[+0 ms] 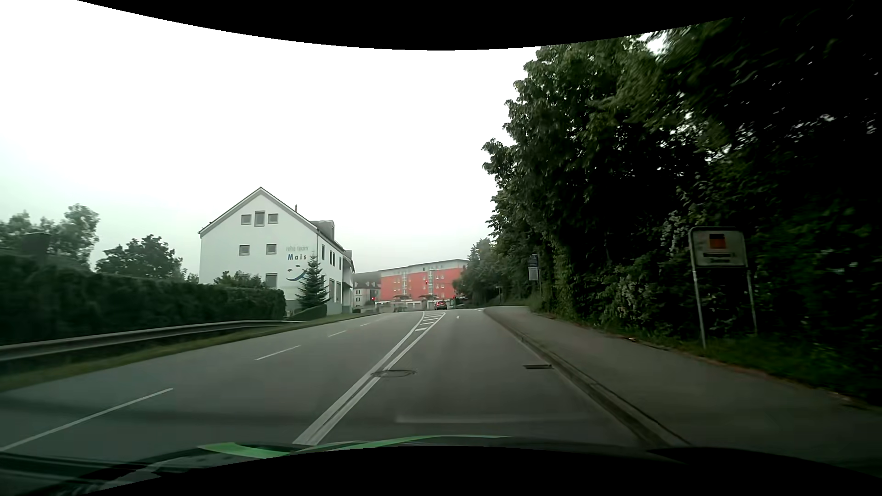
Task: Follow the waypoints while adhering to traffic rules and regulations
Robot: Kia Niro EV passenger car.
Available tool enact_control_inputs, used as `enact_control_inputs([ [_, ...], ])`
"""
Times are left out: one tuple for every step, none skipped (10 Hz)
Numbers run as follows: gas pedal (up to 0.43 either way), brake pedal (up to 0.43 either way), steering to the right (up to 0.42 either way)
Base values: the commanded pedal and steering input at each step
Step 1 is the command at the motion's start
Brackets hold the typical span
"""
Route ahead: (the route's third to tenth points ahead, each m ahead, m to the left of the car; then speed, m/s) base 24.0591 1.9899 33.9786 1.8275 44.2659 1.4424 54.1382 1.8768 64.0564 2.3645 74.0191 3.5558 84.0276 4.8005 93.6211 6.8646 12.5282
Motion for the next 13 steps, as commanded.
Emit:
enact_control_inputs([
  [0.0,0.0,0.011],
  [0.0,0.0,0.011],
  [0.0,0.0,0.011],
  [0.0,0.0,0.009],
  [0.0,0.0,0.006],
  [0.0,0.0,0.005],
  [0.0,0.0,0.003],
  [0.0,0.006,0.003],
  [0.0,0.024,0.003],
  [0.0,0.067,0.003],
  [0.0,0.104,0.003],
  [0.0,0.122,0.003],
  [0.0,0.134,0.002],
])
